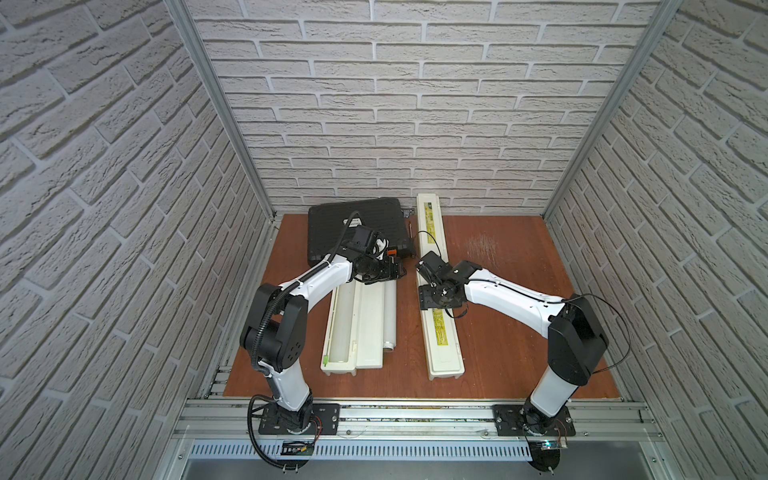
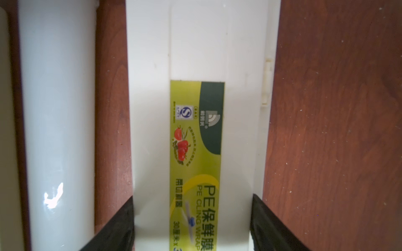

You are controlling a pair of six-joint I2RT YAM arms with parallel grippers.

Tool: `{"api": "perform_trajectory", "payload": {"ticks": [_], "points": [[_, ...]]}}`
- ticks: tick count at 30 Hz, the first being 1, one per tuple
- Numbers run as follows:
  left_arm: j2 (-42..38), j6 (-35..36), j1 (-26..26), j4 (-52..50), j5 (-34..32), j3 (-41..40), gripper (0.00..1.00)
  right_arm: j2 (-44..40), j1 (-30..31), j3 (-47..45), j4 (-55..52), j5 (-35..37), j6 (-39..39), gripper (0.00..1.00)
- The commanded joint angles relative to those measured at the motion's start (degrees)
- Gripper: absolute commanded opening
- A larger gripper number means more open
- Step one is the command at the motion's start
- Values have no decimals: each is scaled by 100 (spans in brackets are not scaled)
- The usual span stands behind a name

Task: Put plastic wrap rolls into dispensers
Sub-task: Open the lid of the plastic wrap cutting box.

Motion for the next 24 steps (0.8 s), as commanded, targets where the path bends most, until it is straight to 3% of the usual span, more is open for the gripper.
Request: {"api": "perform_trajectory", "payload": {"ticks": [1, 10, 24], "points": [[261, 84, -168, -196, -34, 112, 85, -371, -160, -163, 431, -835, -178, 65], [812, 134, -703, -404, -157, 686, 82, -362, -356, -255, 689, -1414, -376, 62], [1173, 195, -939, -1034, -276, 1379, 82, -348, -571, -209, 778, -1893, -615, 61]]}}
